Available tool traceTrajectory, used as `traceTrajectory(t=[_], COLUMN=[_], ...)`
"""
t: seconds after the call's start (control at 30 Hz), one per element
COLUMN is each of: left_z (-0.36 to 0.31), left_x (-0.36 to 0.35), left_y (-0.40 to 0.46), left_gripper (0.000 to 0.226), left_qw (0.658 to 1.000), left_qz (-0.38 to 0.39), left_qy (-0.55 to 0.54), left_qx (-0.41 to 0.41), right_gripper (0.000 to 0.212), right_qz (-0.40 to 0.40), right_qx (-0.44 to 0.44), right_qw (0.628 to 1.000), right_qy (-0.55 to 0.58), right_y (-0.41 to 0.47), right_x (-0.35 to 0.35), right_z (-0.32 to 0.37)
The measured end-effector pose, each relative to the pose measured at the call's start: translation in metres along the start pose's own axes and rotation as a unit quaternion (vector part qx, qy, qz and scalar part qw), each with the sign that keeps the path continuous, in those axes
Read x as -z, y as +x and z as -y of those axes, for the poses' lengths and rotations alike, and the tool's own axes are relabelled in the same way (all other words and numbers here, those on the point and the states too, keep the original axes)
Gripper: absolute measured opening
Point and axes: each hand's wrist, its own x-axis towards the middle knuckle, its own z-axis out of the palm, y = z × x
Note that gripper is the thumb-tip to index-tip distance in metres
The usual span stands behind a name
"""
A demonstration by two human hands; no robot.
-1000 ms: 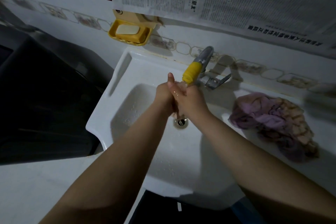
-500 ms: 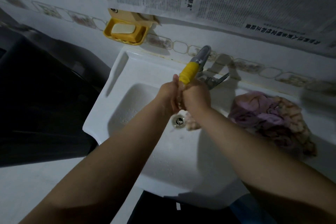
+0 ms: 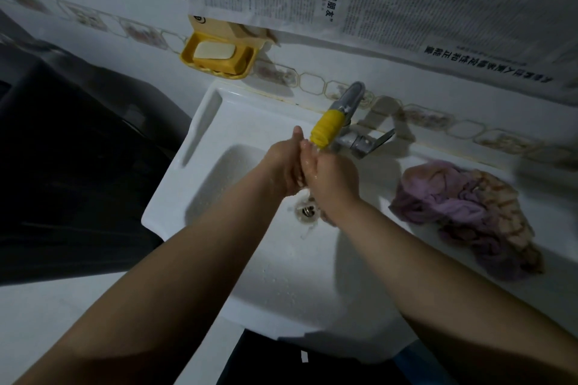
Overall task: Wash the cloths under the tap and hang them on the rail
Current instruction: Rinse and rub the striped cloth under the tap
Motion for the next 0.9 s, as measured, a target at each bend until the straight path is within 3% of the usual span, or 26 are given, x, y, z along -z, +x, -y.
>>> traceTrajectory(t=[0.1, 0.2, 0.27, 0.33, 0.37, 0.47, 0.57, 0.63, 0.7, 0.8, 0.83, 0.9], left_z=[0.000, -0.018, -0.025, -0.029, -0.028, -0.017, 0.021, 0.044, 0.058, 0.057, 0.054, 0.043], left_x=[0.019, 0.035, 0.035, 0.025, 0.019, 0.014, 0.031, 0.041, 0.045, 0.041, 0.036, 0.024], left_y=[0.004, -0.001, -0.003, -0.003, -0.004, 0.000, 0.012, 0.019, 0.021, 0.021, 0.020, 0.014], left_gripper=[0.054, 0.056, 0.053, 0.047, 0.045, 0.060, 0.084, 0.081, 0.057, 0.046, 0.044, 0.045], left_qw=[0.994, 0.947, 0.925, 0.913, 0.906, 0.920, 0.959, 0.960, 0.971, 0.983, 0.984, 0.989], left_qz=[0.041, -0.015, 0.011, 0.049, 0.047, 0.036, 0.174, 0.204, 0.155, 0.047, 0.008, -0.058], left_qy=[0.093, 0.292, 0.327, 0.322, 0.321, 0.250, 0.142, 0.130, 0.097, -0.006, -0.026, -0.019], left_qx=[-0.031, -0.132, -0.192, -0.247, -0.273, -0.299, -0.174, -0.140, -0.154, -0.179, -0.174, -0.137], right_gripper=[0.031, 0.025, 0.028, 0.033, 0.028, 0.014, 0.031, 0.020, 0.020, 0.017, 0.019, 0.028], right_qz=[0.059, 0.095, 0.210, 0.310, 0.319, 0.241, 0.199, 0.138, 0.077, -0.039, -0.066, -0.046], right_qx=[-0.081, -0.111, -0.134, -0.128, -0.126, -0.178, -0.224, -0.265, -0.276, -0.262, -0.245, -0.209], right_qw=[0.994, 0.959, 0.913, 0.897, 0.895, 0.848, 0.729, 0.682, 0.708, 0.880, 0.912, 0.930], right_qy=[0.041, 0.241, 0.322, 0.289, 0.284, 0.438, 0.616, 0.667, 0.646, 0.394, 0.323, 0.300], right_y=[0.015, 0.014, 0.012, 0.010, 0.011, 0.015, 0.025, 0.032, 0.036, 0.030, 0.024, 0.003], right_x=[0.009, 0.013, 0.011, 0.010, 0.009, 0.005, 0.010, 0.013, 0.016, 0.010, 0.005, -0.005], right_z=[-0.022, -0.027, -0.023, -0.017, -0.014, -0.012, -0.013, -0.021, -0.029, -0.034, -0.031, -0.013])
